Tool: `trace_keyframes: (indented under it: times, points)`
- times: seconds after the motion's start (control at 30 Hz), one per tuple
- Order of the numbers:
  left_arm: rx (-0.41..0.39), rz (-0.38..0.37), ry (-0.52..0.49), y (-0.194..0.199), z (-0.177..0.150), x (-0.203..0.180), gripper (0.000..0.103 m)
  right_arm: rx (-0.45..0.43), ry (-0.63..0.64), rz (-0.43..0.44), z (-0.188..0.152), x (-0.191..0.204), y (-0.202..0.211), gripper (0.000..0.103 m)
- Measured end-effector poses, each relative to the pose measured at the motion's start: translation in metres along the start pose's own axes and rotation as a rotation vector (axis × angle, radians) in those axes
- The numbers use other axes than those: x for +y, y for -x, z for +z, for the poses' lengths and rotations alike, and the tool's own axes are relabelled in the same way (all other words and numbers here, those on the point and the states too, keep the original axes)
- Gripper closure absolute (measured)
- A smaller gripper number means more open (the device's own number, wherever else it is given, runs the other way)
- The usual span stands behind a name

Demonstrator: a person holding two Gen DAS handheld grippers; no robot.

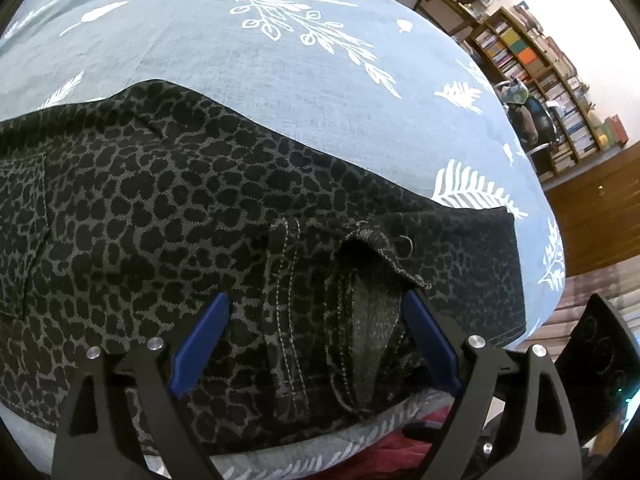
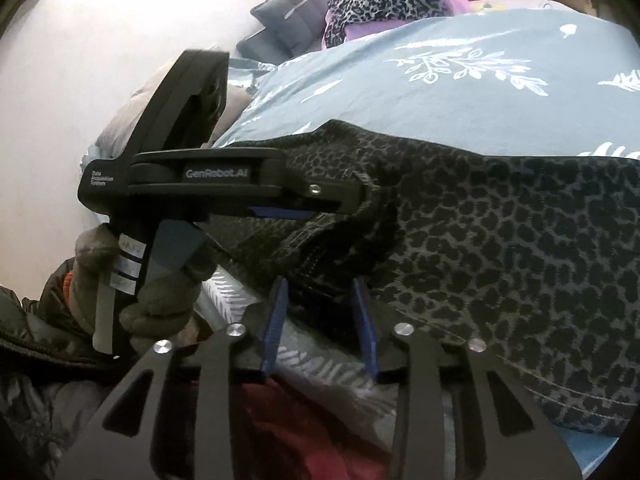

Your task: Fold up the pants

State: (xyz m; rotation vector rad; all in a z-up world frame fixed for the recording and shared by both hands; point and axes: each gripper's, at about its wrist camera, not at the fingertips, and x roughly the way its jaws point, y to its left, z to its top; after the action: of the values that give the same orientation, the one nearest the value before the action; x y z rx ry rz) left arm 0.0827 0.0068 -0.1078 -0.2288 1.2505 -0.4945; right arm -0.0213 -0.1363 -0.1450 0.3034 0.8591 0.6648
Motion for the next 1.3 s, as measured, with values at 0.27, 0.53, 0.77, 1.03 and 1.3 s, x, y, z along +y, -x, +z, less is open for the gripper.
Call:
trace_keyframes:
  times: [0.27, 0.53, 0.77, 1.03, 1.3]
  points:
    - [-0.074, -0.020, 0.041, 0.024, -0.004, 0.001, 0.014, -0.015, -0.013, 0.008, 0.002, -0.003, -0.004, 0.064]
    - [-0.043, 0.032, 0.027, 0.004, -0.004, -0.002, 0.014, -0.002, 0.020, 0.023, 0.003, 0.005, -0.013, 0.060]
    - [-0.009, 0.046, -0.059, -0.011, -0.003, -0.012, 0.047, -0.033, -0.016, -0.018, -0.005, -0.007, 0.010, 0.060]
    - [-0.050, 0.021, -0.071, 0.013, -0.007, -0.014, 0.086, -0.133, -0.056, -0.102, 0.003, -0.020, 0.050, 0.060]
    - [-0.095, 0.133, -0.057, 0.046, -0.003, 0.014, 0.086, -0.214, -0.053, -0.196, 0.019, -0.028, 0.069, 0.055]
